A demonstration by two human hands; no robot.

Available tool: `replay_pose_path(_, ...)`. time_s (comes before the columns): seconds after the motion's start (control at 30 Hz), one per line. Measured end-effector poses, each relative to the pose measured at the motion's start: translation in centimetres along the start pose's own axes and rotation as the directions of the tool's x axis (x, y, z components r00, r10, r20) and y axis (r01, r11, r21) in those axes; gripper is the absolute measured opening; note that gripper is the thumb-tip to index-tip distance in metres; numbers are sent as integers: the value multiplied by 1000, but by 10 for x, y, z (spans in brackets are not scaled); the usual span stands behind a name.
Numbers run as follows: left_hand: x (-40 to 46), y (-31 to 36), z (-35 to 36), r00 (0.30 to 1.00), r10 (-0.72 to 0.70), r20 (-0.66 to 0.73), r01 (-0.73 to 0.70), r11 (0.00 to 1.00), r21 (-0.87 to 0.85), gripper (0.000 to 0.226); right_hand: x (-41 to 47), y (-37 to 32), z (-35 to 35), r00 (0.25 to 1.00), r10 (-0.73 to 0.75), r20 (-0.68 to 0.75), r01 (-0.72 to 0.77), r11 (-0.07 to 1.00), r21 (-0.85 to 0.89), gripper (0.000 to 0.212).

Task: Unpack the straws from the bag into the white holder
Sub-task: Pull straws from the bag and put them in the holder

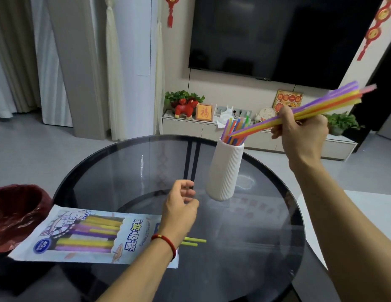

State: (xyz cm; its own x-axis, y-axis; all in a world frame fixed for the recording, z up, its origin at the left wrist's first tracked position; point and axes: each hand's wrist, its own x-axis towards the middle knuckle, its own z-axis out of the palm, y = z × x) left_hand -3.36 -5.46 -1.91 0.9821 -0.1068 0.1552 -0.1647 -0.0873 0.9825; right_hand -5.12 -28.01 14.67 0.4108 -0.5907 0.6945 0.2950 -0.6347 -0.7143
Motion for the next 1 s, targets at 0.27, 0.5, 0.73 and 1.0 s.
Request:
replay_pose_path(0.27,0,4,-1,999,-27,-19,28,999,28,38,19,-6,42,970,-6,243,82,949,-303,28)
replay_pose_path(0.5,1,7,-3,998,-49,-27,50,998,47,35,17,-9,69,895,205,396,-9,896,-444,38)
replay_pose_path(0.73,2,9,-8,998,-54,-39,55,997,51,34,11,-3,73,933,-115,340,249,890,-382,83)
replay_pose_path(1.0,1,13,-12,999,-29,-32,32,992,119,32,-9,18,76,792,-164,588,493,740,-457,42)
